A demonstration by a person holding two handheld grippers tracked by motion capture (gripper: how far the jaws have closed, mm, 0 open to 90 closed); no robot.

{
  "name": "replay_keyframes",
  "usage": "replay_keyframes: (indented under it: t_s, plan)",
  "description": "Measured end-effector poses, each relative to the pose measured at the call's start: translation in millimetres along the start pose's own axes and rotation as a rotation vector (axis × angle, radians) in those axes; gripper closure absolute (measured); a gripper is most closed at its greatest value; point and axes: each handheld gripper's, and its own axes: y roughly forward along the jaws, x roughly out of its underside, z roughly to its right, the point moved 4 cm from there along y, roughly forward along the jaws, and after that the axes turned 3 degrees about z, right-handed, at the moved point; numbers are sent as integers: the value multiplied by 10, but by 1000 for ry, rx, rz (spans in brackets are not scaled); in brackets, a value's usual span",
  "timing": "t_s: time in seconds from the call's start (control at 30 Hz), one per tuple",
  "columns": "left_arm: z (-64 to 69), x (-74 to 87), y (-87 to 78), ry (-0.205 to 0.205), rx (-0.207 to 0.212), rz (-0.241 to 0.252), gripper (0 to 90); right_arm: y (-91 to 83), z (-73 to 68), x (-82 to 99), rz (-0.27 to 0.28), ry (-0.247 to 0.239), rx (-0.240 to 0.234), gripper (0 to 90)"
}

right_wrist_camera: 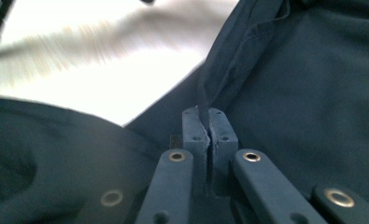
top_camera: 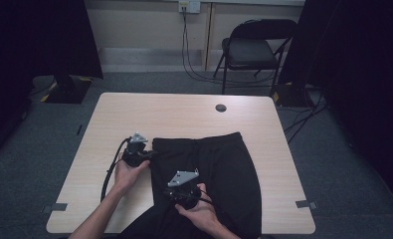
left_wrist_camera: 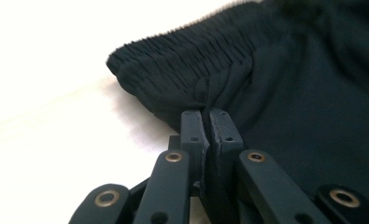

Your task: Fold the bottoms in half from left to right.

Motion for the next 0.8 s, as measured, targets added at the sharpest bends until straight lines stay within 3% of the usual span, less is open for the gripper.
replay_keyframes:
  t_s: [0.03, 0.07, 0.23, 0.33, 0.4, 0.47, 0.57, 0.63, 0.7, 0.8]
  plan:
    - [-6, -20, -22, -12, 3, 11, 860, -21, -3, -42, 13, 4, -4, 884]
    - [-16, -47, -45, 1, -2, 8, 859, -44, -4, -89, 26, 9, -12, 885]
    - [-5, -246, -184, -71, 10, 109, 859, -152, -42, -350, 94, 2, -33, 886]
    - [9, -333, -194, -42, 2, 103, 859, -216, -75, -530, 123, -13, -46, 886]
    - [0, -396, -229, -62, 17, 129, 858, -251, -93, -617, 132, -30, -43, 886]
    - [-10, -473, -282, -54, 11, 144, 858, -287, -99, -710, 149, -34, -44, 887]
    - [-38, -609, -402, -40, 6, 165, 857, -325, -110, -868, 177, -35, -55, 887]
    - [-81, -668, -477, -65, 8, 186, 858, -346, -126, -964, 190, -46, -53, 887]
    - [-121, -726, -569, -52, -8, 189, 858, -366, -145, -1086, 209, -52, -55, 888]
    - [-175, -813, -715, -65, -15, 217, 858, -405, -187, -1297, 242, -67, -61, 888]
